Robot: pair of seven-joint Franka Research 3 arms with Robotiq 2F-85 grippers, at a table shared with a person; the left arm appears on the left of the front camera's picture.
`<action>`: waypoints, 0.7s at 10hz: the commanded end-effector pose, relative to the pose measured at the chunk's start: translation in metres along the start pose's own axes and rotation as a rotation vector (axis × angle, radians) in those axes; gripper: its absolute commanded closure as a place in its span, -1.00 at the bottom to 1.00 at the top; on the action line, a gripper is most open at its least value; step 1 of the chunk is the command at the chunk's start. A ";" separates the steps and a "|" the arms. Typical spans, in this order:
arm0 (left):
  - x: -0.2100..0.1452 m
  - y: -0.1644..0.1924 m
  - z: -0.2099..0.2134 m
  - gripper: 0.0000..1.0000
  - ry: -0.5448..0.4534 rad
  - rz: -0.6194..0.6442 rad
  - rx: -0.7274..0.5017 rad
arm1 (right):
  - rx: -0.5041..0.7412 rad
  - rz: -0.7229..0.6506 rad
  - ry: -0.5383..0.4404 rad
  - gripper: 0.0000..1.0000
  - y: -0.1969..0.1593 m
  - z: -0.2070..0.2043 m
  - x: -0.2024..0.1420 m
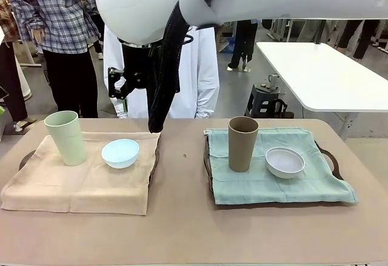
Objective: Set up a tray with a mat and arrange the tableware.
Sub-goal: Place the Picnic Bowl and Reusable plastic cup back onto the Handle tray in front of the human's position.
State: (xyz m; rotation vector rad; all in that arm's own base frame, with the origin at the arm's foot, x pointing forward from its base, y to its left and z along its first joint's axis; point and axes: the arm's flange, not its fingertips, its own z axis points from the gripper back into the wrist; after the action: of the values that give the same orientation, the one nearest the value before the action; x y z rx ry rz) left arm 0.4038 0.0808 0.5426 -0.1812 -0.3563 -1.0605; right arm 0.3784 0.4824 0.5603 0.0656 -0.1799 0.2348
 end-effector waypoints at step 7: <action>-0.002 0.009 -0.006 -1.00 -0.032 -0.069 -0.003 | 0.000 0.000 0.000 -1.00 0.000 0.000 0.000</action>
State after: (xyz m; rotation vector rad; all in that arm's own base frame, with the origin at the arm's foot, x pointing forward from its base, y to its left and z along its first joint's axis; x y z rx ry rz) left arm 0.4101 0.0839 0.5365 -0.2016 -0.3869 -1.1112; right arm 0.3786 0.4853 0.5604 0.0776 -0.1778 0.2416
